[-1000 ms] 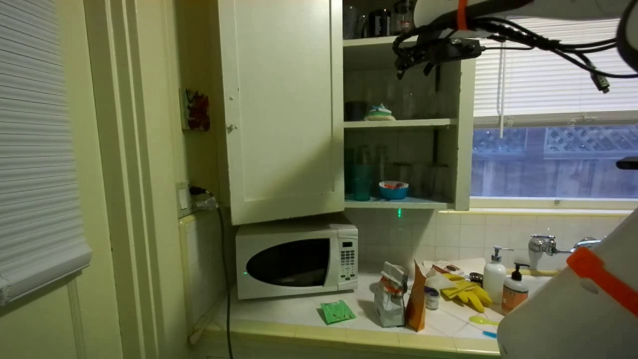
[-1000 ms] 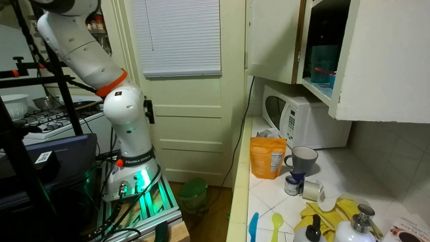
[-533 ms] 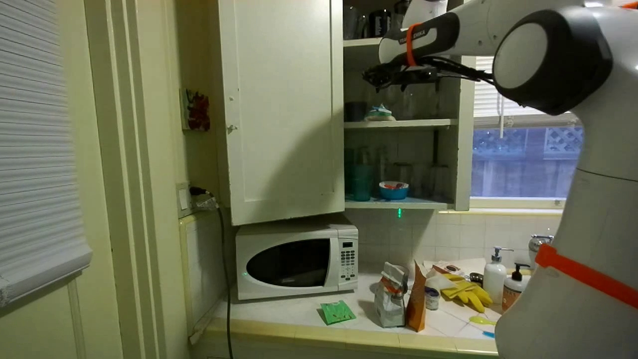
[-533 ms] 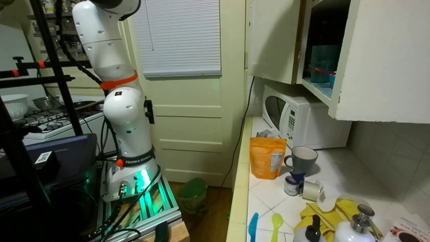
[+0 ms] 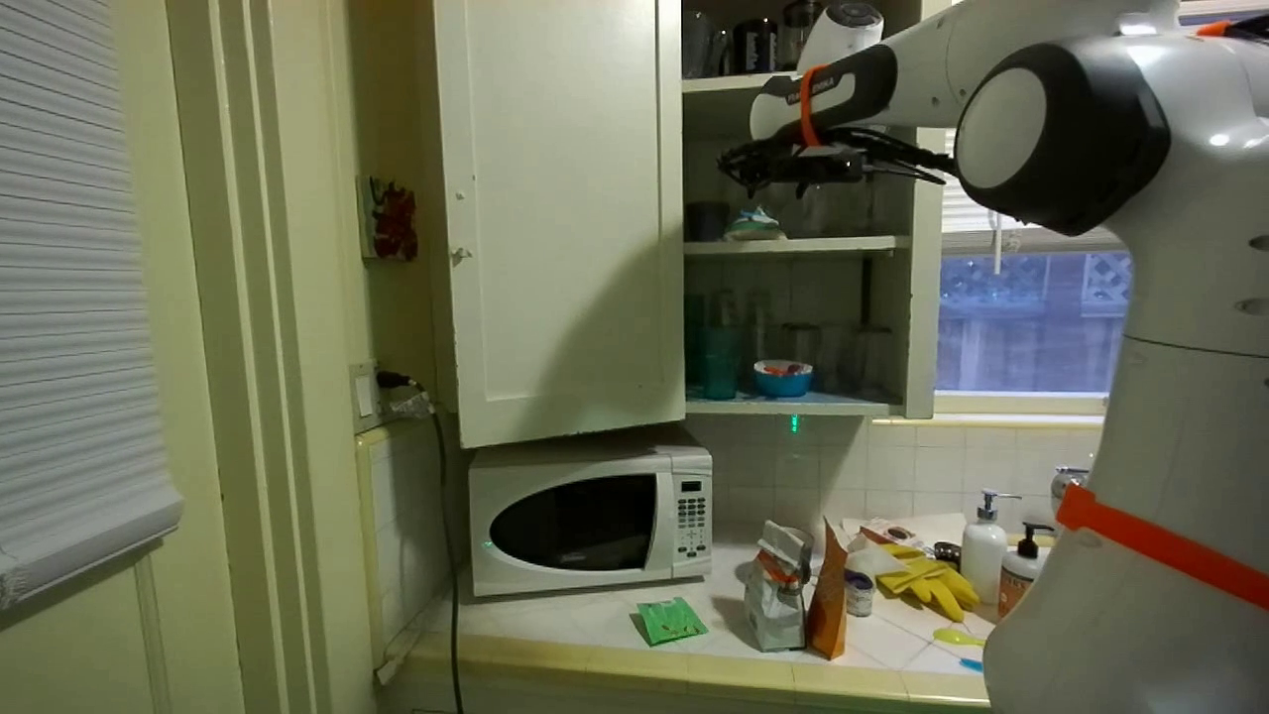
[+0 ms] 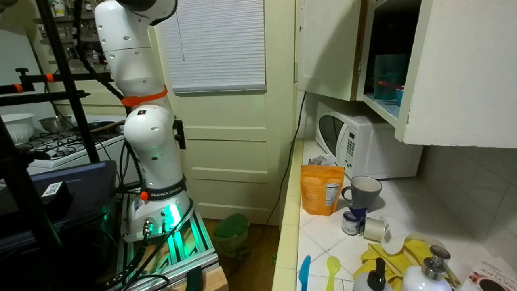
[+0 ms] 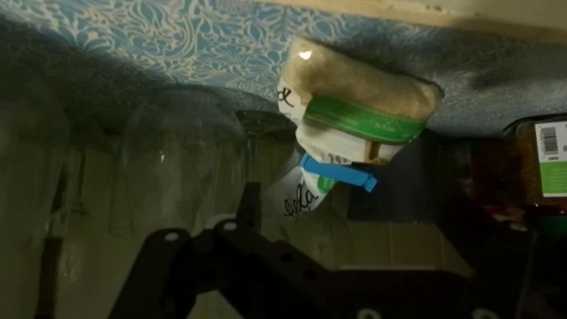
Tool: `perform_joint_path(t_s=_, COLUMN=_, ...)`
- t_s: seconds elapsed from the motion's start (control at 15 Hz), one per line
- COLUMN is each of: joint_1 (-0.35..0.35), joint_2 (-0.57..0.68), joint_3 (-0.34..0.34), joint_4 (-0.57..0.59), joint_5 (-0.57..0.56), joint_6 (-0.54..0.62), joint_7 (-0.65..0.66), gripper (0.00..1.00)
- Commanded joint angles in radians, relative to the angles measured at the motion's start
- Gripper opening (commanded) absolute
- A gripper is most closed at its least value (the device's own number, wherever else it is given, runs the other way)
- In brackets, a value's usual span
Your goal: Take the white packet out of the open upper cabinet and put it on the countertop.
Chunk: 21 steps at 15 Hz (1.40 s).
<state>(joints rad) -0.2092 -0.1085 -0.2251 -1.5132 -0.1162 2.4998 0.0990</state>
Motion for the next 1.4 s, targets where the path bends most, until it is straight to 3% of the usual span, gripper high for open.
perform_joint_path(t_s=0.0, joint_1=-0.001, joint_2=0.002, joint_3=-0.01, joint_4=-0.049, joint_5=0.066, joint_6=-0.005, joint_7=-0.045, gripper=1.0)
perform_joint_path(t_s=0.73, joint_1=-0.015, joint_2=0.172, joint_3=-0.016, joint_4=0.081, joint_5=0.072, joint_6=0.024, joint_7=-0.104, gripper=1.0)
perform_joint_path(t_s=0.87, joint_1=-0.02, joint_2=0.192, joint_3=-0.016, joint_4=0.103, joint_5=0.079, joint_6=0.013, joint_7=-0.108, gripper=0.73)
perform_joint_path(t_s=1.33, joint_1=-0.003, joint_2=0.154, joint_3=-0.008, joint_4=0.076, joint_5=0.057, joint_6=0.036, joint_7=-0.152, gripper=0.2)
